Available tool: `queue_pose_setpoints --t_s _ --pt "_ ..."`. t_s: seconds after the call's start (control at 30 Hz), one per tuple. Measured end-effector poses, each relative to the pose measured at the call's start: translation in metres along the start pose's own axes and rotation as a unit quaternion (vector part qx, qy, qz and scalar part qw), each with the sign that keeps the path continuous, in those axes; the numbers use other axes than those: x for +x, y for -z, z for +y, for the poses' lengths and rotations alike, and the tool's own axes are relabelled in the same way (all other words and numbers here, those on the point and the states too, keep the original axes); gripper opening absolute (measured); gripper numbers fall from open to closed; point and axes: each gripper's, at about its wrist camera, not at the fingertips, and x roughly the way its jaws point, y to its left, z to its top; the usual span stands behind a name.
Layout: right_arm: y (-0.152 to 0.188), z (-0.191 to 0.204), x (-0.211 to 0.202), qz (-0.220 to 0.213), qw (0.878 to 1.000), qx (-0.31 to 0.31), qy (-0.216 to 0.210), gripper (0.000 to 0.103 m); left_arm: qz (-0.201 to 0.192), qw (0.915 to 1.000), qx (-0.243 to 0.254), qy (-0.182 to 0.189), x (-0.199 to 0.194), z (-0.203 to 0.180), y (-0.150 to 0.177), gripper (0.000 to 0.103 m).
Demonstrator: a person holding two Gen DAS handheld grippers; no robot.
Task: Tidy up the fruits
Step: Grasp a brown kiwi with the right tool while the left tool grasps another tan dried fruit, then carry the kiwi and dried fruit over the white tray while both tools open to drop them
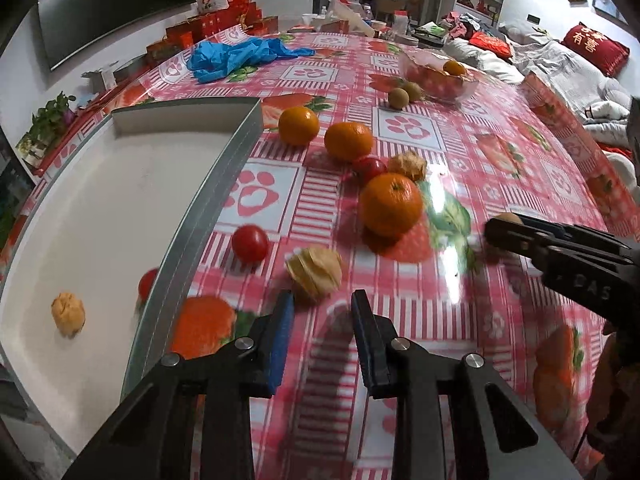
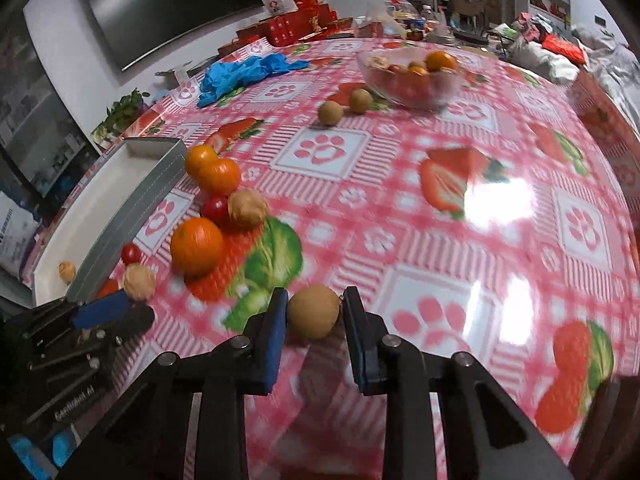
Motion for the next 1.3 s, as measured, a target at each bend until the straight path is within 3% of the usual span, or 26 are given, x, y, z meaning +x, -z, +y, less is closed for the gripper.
queue_pose_setpoints --t_s 0.6,0.67,1.3 --pt "0.011 -0.006 -0.007 0.001 1.0 0.003 0.001 0.03 -0.002 0.9997 0.005 -0.025 0.015 -0.009 -0.02 0.032" --pt "0.011 -0.006 -0.007 0.001 1.0 0.003 0.001 0.03 -0.003 0.9998 0.005 -0.021 0.015 -0.009 -0.02 0.026" --pt "0.016 -0.009 -0.015 0.003 1.0 0.019 -0.004 0.031 -0.009 0.9997 0.002 0.021 -0.023 0.008 0.005 0.026"
